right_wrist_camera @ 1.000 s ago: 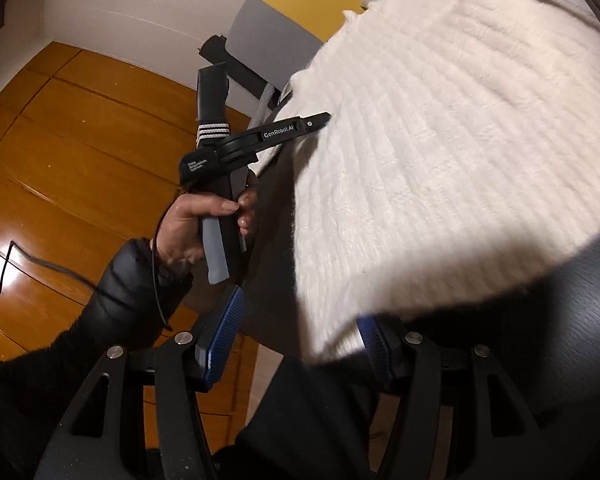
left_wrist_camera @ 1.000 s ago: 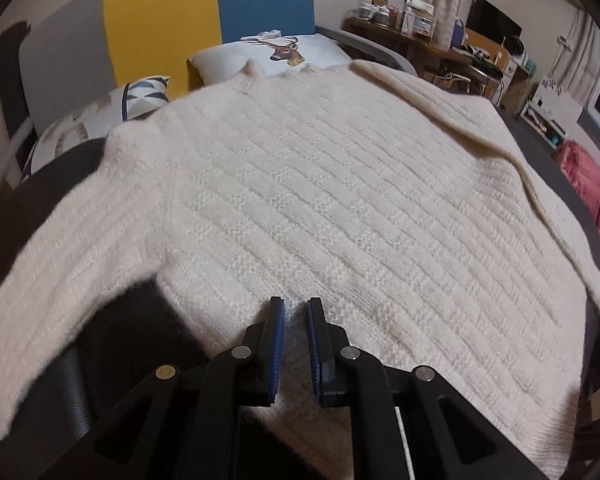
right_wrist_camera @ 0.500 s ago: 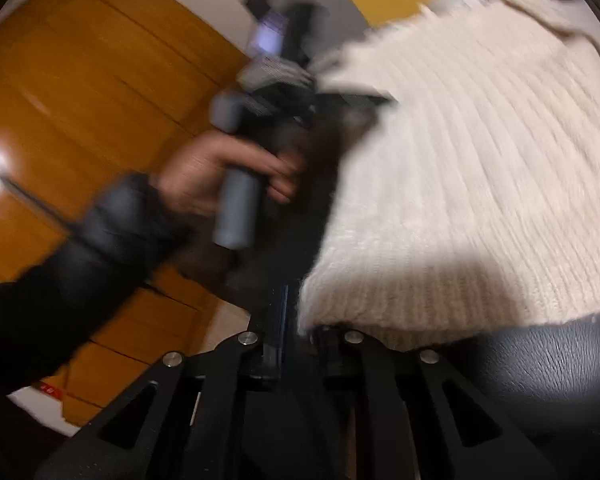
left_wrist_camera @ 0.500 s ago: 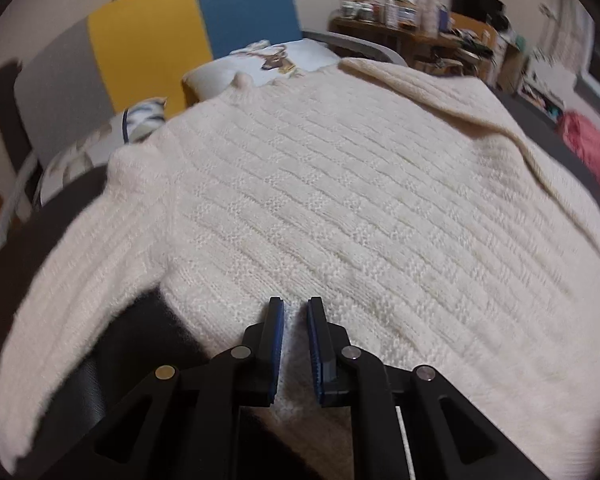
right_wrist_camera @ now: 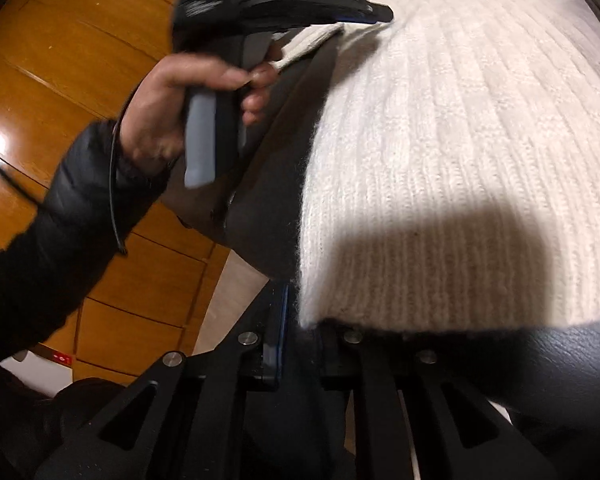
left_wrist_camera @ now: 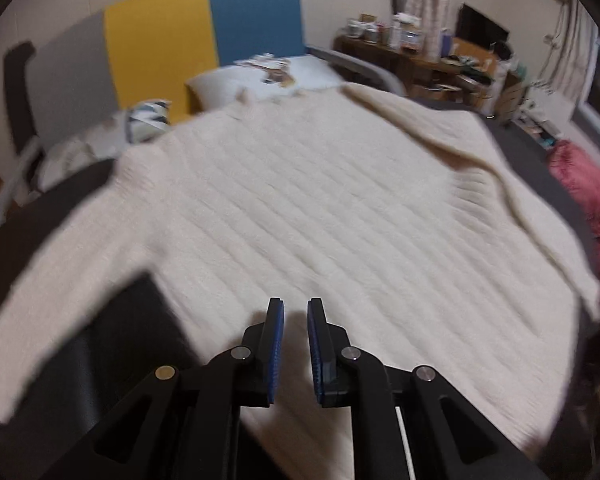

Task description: Fold clothes

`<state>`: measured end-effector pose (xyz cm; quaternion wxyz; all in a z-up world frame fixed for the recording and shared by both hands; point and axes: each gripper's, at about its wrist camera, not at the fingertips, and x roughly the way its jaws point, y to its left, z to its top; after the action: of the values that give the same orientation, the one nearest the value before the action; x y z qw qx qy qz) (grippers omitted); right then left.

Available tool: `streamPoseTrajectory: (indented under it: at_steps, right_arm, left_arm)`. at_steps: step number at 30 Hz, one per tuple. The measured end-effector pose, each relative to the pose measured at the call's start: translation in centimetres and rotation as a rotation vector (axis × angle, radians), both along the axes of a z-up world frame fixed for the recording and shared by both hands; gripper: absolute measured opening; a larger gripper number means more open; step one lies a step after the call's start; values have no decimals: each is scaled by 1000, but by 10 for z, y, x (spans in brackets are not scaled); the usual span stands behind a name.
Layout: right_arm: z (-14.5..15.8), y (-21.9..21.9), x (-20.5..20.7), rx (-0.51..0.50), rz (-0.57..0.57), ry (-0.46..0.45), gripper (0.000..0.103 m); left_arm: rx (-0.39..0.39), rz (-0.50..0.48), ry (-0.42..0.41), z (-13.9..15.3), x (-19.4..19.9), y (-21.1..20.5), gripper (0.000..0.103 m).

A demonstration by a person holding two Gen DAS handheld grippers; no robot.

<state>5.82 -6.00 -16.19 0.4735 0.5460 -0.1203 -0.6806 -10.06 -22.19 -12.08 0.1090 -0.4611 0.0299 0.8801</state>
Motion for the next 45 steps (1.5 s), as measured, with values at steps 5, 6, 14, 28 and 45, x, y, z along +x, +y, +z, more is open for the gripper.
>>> streamPoseTrajectory:
  at_steps: [5,6,14,28,45]
  right_arm:
    - [41,41,2,21,79,21,50]
    - [52,51,-4,21,53,51,51]
    - [31,72,-97,449,-284,221,50]
    - [89,36,-168,333,-214,375,52]
    - [22,-34,-337,537,-296,447,59]
  left_arm:
    - [-34,-16,24,-15,17,6,12]
    - [-27,-10,27,-15,18,5,12]
    - [-34,0,24,-18,24,4,12]
    - [88,290,157,37,-56,-125,12]
    - [94,583,139,8,-51,-171,13]
